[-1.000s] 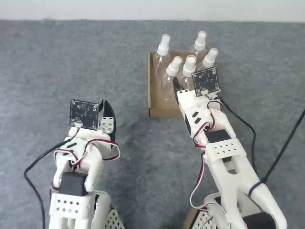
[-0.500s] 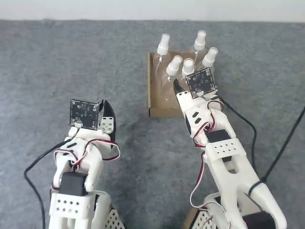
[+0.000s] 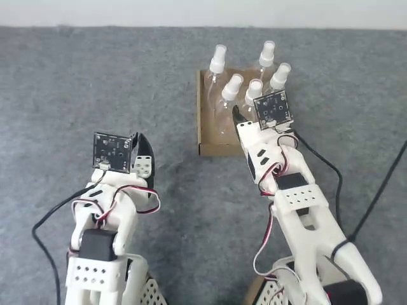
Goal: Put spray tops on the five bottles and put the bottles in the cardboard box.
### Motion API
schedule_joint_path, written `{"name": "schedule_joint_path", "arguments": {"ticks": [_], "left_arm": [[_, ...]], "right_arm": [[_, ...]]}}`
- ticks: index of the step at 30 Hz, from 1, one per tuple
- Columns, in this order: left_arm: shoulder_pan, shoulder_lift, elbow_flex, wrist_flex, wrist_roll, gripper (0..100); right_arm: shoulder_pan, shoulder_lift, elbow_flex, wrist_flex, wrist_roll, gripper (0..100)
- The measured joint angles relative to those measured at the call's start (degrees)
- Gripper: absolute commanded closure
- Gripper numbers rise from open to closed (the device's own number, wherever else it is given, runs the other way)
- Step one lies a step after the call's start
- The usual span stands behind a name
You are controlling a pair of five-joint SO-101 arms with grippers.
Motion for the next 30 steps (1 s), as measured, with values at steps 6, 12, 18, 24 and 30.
{"name": "schedule_joint_path", "arguments": {"ticks": [6,12,18,24,30], "left_arm": [[0.0,0.0,0.0,0.0,0.0,99],[0.0,0.0,0.0,0.0,0.0,99],[0.0,0.0,0.0,0.0,0.0,99],[0.0,0.0,0.0,0.0,0.0,99],[0.0,0.0,0.0,0.0,0.0,99]], "right_arm": [[0.0,7.8,0.0,-4.0,0.0,99.2],[0.4,9.8,0.0,-5.5,0.0,99.2],[0.7,12.8,-0.1,-5.9,-0.1,98.9],[0.7,13.1,-0.1,-6.5,-0.2,98.8],[0.7,13.1,-0.1,-6.5,-0.2,98.7]]}}
